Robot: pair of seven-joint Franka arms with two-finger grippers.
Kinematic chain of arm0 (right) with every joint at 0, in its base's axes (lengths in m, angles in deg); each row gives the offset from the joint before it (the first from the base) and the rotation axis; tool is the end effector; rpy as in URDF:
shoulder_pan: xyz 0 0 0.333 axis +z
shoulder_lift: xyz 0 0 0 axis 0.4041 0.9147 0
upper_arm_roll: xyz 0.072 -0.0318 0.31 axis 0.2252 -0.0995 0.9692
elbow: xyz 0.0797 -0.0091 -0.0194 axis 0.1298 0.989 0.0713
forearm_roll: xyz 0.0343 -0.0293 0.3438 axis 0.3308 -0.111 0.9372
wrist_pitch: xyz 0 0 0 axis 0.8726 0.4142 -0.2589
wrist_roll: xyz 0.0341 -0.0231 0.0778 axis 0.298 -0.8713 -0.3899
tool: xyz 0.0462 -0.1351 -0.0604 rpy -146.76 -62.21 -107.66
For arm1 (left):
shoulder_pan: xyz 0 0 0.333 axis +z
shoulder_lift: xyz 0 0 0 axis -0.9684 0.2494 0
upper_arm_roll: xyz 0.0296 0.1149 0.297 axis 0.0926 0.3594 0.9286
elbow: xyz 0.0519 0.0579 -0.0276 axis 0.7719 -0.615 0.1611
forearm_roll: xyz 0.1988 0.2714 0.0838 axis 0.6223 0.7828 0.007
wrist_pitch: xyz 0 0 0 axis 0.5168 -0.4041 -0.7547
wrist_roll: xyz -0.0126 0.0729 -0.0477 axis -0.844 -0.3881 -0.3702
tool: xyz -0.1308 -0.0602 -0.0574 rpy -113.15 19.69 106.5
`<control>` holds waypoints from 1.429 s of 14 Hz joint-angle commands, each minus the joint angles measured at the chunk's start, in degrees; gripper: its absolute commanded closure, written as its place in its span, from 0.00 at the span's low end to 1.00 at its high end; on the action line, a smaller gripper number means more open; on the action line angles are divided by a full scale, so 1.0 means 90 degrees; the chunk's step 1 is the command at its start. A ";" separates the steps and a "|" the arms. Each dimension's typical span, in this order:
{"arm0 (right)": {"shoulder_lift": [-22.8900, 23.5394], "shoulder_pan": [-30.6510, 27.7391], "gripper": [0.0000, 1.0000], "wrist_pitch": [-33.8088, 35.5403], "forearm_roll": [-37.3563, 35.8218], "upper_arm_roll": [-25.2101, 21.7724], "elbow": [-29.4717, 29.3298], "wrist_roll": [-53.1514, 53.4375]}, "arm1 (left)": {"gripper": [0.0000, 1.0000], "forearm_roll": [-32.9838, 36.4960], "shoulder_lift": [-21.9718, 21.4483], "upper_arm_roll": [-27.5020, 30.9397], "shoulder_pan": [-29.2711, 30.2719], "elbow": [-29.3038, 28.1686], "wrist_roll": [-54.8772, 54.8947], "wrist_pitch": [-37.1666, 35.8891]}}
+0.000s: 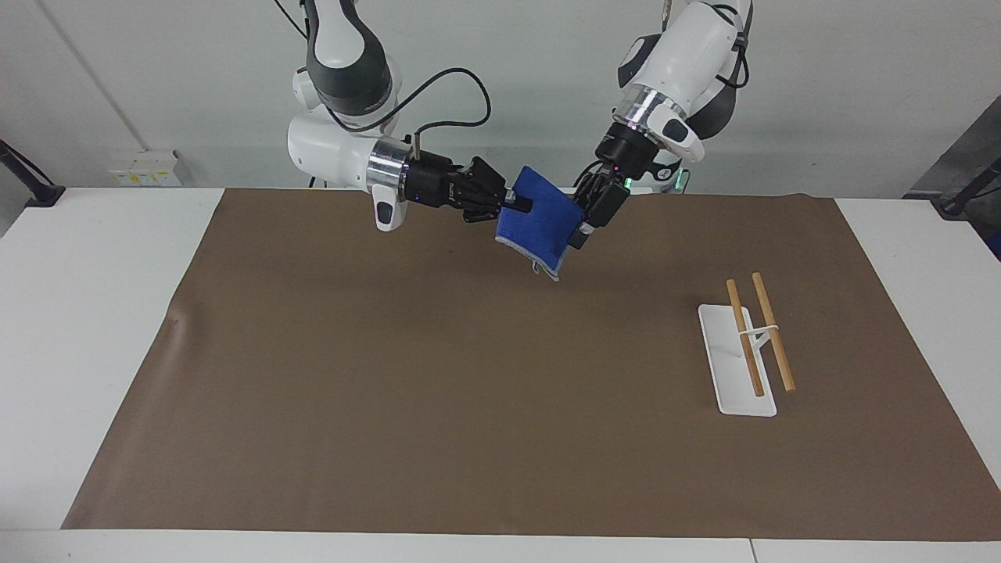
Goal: Right arm passes towel to left arm to hang
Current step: 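Close the left gripper on the towel's free edge beside the right gripper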
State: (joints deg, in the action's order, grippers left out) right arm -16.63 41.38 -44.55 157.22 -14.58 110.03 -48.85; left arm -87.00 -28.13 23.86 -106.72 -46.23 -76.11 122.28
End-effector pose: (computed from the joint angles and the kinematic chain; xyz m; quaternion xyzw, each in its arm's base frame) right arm 0.5021 0.2624 0.5381 -0.7391 0.1465 -0.0425 0.6561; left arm 0.4767 -0.3010 0.5790 0.7003 0.5758 0.0216 0.4214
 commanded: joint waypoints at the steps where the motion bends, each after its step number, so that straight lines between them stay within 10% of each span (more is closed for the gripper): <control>1: -0.0136 -0.0055 1.00 -0.0025 0.0210 0.0031 0.0163 -0.0247 | 0.83 -0.0021 0.0089 0.0070 -0.0044 0.0079 0.0145 0.0097; 14: -0.0136 -0.0046 1.00 -0.0064 0.0200 0.0031 0.0163 -0.0228 | 1.00 -0.0021 0.0099 0.0090 0.0054 0.0089 0.0545 0.0067; 15: -0.0136 -0.0046 0.90 -0.0074 0.0200 0.0022 0.0163 -0.0131 | 1.00 -0.0011 0.0099 0.0090 0.0054 0.0089 0.0545 0.0067; 16: -0.0165 -0.0017 0.01 -0.0209 0.0200 0.0031 0.0163 0.0044 | 1.00 -0.0011 0.0099 0.0090 0.0054 0.0089 0.0545 0.0067; 20: -0.0282 0.0159 0.00 -0.0894 0.0200 0.0080 0.0163 0.0348 | 1.00 -0.0011 0.0099 0.0090 0.0083 0.0089 0.0691 0.0067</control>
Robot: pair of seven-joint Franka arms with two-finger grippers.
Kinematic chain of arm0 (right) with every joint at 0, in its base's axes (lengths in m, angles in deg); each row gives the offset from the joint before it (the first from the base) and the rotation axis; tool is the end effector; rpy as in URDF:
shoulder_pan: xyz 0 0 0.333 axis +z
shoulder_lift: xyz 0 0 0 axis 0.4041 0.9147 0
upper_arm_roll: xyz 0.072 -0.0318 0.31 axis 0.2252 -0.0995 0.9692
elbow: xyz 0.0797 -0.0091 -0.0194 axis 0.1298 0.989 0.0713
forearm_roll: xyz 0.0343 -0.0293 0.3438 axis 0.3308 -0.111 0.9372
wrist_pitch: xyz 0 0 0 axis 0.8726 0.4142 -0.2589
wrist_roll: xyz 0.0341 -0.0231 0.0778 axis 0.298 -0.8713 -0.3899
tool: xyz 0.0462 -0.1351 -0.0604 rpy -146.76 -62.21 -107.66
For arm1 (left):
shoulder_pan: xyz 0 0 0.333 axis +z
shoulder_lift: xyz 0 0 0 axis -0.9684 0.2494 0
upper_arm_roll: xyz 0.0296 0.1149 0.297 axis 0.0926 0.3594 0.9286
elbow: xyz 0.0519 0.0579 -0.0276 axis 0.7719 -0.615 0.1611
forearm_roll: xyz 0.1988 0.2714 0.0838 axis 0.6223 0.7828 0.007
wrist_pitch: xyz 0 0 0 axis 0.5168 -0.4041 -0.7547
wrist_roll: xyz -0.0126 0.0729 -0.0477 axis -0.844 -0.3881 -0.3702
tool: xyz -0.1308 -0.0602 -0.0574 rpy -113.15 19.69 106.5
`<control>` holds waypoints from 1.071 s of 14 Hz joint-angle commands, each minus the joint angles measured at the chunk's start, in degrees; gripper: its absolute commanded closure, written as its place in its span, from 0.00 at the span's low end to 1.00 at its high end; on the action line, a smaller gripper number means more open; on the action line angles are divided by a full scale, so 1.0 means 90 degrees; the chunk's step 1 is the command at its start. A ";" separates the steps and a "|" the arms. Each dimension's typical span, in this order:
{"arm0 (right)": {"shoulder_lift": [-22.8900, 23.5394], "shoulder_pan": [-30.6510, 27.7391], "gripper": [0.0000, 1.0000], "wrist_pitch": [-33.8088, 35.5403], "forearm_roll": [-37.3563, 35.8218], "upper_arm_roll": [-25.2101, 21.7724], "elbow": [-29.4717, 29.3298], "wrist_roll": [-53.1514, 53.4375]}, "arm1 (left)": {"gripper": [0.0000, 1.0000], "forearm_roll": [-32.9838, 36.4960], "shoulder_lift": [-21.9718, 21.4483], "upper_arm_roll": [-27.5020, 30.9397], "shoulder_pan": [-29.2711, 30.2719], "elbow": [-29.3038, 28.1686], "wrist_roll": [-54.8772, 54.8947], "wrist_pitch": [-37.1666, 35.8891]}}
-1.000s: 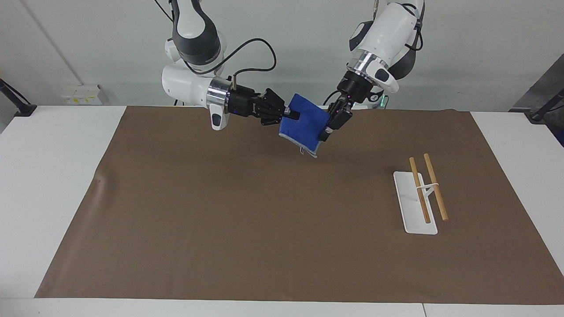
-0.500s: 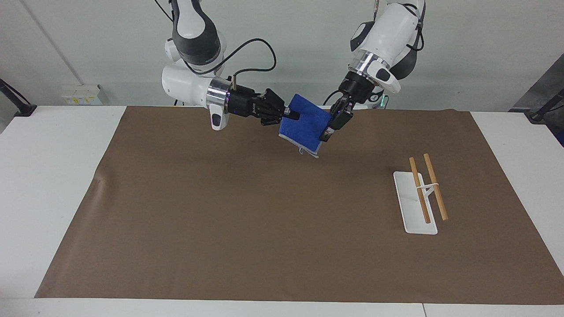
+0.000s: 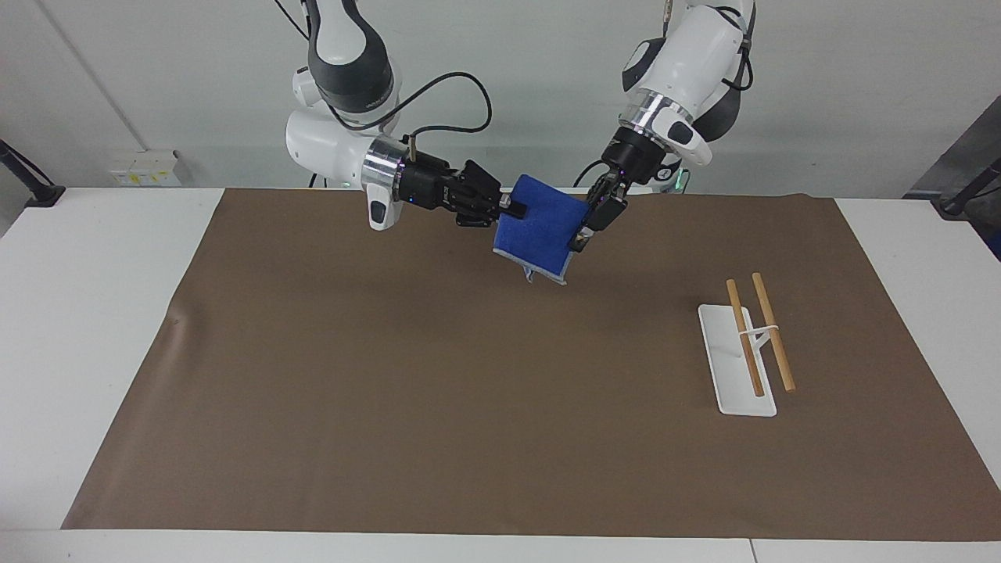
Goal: Right arm passes towel to left arm to hang
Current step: 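Carry the towel to the sticks with the left gripper while the right gripper withdraws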
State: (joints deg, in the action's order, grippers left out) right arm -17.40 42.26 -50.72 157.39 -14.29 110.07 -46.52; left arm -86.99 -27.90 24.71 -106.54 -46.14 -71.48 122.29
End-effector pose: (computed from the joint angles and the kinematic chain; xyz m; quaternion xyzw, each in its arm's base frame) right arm 0.5057 0.2574 0.5403 -0.7414 0.1854 -0.0629 0.6418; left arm 0.4832 -0.2926 0.5776 0.7181 0.5540 0.0413 0.4191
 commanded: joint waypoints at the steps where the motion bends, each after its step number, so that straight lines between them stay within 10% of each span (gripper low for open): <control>1: -0.0197 0.0062 0.00 -0.0209 0.0172 0.0048 0.0158 0.0080 | 1.00 -0.0012 0.0074 0.0005 0.0131 0.0079 0.0254 0.0066; 4: -0.0168 0.0033 0.00 -0.0277 -0.0275 0.0029 0.0139 0.0002 | 1.00 -0.0012 0.0055 0.0005 0.0316 0.0001 0.0790 0.0056; 15: 0.0037 -0.1304 0.00 -0.0306 -0.6804 0.0009 0.0110 0.0372 | 1.00 -0.0012 -0.0014 0.0005 0.1664 -0.0575 0.1953 0.0105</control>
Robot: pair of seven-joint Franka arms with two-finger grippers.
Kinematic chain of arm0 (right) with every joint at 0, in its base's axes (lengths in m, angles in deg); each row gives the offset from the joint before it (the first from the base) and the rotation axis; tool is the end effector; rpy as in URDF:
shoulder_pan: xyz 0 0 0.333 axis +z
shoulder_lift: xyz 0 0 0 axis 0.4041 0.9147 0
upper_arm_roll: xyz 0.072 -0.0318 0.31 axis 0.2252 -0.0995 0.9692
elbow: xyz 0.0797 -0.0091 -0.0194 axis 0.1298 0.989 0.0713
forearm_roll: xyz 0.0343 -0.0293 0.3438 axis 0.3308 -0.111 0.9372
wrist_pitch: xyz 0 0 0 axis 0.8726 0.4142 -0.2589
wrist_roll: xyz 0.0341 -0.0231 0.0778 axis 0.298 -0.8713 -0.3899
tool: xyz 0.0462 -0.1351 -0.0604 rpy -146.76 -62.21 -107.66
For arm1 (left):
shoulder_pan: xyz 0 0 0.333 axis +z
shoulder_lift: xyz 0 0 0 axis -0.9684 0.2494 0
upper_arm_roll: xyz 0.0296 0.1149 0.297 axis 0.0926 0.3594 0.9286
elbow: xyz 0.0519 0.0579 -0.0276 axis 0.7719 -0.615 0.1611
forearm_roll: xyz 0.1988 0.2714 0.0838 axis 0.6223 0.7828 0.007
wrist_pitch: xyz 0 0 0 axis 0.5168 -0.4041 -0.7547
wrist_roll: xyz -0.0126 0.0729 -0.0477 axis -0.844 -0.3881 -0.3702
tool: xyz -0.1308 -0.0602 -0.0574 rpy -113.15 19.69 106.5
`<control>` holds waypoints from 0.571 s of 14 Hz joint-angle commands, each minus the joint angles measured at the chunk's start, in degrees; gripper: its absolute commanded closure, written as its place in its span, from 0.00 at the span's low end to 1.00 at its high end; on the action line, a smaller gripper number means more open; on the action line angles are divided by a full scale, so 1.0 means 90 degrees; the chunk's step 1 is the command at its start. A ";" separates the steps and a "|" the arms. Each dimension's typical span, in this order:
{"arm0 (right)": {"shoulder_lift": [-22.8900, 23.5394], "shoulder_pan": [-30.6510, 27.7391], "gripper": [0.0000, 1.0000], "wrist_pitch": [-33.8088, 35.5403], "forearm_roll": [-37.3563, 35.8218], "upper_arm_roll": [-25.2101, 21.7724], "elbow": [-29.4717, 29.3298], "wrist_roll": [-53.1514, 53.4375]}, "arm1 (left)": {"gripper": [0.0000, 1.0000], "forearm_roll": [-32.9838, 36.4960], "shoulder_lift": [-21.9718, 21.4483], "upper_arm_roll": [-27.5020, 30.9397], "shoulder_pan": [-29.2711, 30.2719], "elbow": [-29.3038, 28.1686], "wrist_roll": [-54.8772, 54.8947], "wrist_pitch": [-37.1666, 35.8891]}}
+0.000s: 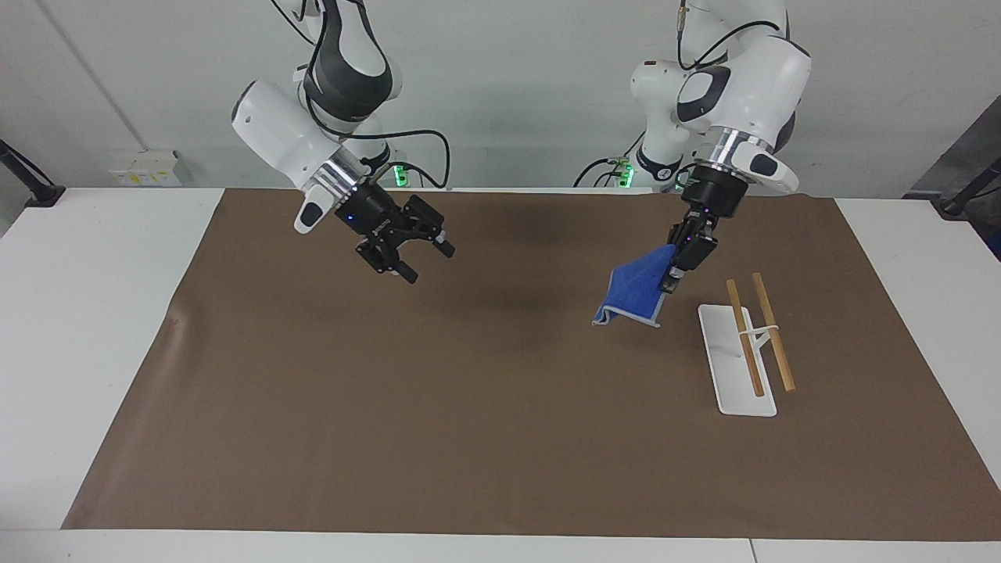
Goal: Right arm passes towel to left arm to hang
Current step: 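Carry the towel to the sticks with the left gripper while the right gripper withdraws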
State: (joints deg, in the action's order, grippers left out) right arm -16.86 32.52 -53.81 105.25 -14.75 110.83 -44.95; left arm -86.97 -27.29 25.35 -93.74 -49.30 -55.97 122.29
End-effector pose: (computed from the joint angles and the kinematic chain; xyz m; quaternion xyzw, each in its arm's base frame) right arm 0.5329 0.1382 0.4880 -0.9344 0.0301 -0.1606 0.3165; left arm 0.5351 -0.1711 0.5432 0.7362 0.5516 0.1273 0.3710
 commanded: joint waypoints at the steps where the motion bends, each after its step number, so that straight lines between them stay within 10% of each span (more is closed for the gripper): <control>1: -0.0013 -0.0329 0.00 0.0047 -0.1675 0.0060 0.0015 0.0276 | 1.00 -0.0014 -0.0081 -0.0056 0.0340 -0.0292 0.0240 0.0124; 8: 0.0163 -0.0653 0.00 0.1060 -0.4473 0.0050 -0.0686 0.0831 | 1.00 -0.0004 -0.0082 -0.0066 0.1180 -0.0790 0.0367 0.0573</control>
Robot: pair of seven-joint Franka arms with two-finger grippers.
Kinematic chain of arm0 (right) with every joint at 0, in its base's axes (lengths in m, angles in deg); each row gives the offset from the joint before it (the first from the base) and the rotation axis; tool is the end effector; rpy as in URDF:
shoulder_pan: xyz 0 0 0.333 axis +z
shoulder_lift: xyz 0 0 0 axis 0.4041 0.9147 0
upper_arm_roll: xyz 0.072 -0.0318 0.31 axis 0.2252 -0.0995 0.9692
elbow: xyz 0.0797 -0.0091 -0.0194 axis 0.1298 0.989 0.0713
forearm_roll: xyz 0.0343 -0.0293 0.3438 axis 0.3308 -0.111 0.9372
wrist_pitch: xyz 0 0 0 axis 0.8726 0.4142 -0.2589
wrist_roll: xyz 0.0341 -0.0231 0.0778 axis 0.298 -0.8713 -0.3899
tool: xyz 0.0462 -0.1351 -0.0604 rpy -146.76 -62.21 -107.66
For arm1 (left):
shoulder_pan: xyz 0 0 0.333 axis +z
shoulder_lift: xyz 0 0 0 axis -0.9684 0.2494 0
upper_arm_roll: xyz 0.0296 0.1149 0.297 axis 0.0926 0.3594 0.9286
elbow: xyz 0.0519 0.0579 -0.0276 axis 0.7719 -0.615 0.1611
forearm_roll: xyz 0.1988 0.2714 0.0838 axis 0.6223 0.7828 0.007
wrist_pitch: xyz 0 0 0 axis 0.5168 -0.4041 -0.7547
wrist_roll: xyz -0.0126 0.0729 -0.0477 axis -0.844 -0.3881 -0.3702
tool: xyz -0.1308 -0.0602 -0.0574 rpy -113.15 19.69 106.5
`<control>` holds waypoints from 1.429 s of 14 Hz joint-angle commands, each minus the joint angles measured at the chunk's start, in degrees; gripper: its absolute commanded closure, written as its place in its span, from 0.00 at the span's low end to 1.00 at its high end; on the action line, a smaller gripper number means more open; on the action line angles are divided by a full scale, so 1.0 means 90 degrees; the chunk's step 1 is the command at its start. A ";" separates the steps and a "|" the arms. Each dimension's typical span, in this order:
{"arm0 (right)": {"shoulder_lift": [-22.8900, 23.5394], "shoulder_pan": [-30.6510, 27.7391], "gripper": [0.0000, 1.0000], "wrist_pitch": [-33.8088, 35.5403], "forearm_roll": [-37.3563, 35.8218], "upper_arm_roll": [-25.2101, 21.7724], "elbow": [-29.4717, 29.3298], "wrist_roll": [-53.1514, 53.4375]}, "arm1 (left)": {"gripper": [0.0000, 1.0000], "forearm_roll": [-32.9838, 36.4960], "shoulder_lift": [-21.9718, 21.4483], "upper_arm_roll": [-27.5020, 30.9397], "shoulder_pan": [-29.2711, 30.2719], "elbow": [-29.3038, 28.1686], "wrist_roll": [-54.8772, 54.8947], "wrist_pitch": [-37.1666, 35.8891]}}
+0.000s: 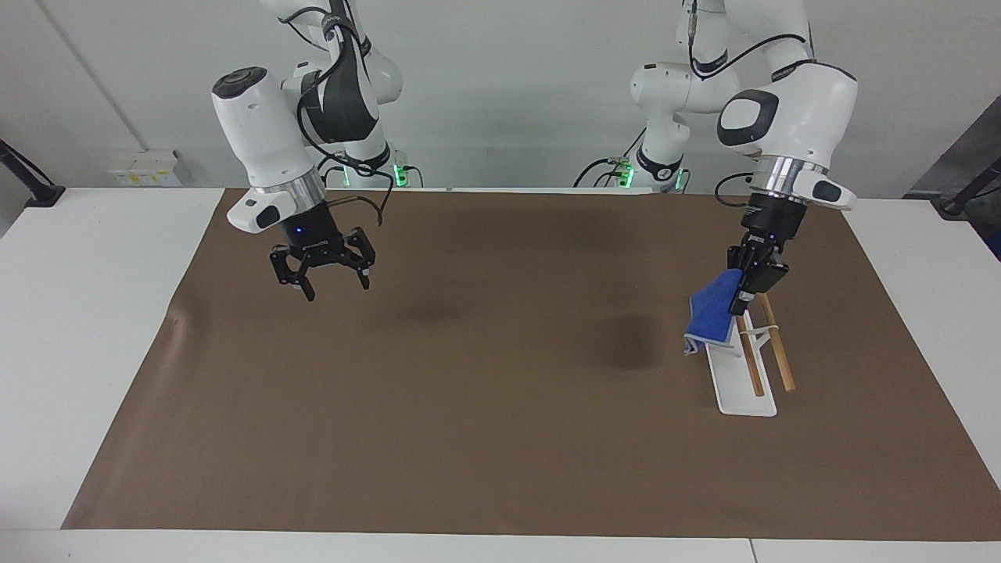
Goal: Right arm passes towel to left arm to hang
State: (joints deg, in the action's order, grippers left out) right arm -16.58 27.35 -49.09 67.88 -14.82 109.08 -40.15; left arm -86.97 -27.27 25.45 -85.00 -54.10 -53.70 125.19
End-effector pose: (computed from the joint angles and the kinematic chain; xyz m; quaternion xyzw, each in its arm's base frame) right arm 0.5362 0.0614 0.4759 -0.9852 -0.0773 -0.1415 0.0575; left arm 0.5473 -0.0811 0.5082 0.7027 0.6057 0.1584 0.3380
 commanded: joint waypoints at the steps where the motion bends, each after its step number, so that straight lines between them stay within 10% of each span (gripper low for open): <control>1: 0.0132 -0.0079 0.00 0.0838 -0.0496 0.0058 -0.0715 0.0503 | 1.00 -0.0004 -0.0026 -0.0076 0.0345 -0.0258 0.0115 0.0271; 20: 0.0122 0.0196 0.00 0.4112 -0.0821 -0.1095 -0.2759 0.0710 | 0.99 -0.0073 0.0824 -0.0086 0.1840 -0.0316 0.0047 0.1082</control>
State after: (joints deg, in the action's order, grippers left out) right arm -16.58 30.06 -13.92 61.81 -25.18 85.60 -34.81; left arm -86.98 -20.72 25.35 -69.07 -56.50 -53.54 133.12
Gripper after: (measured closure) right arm 0.000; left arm 0.974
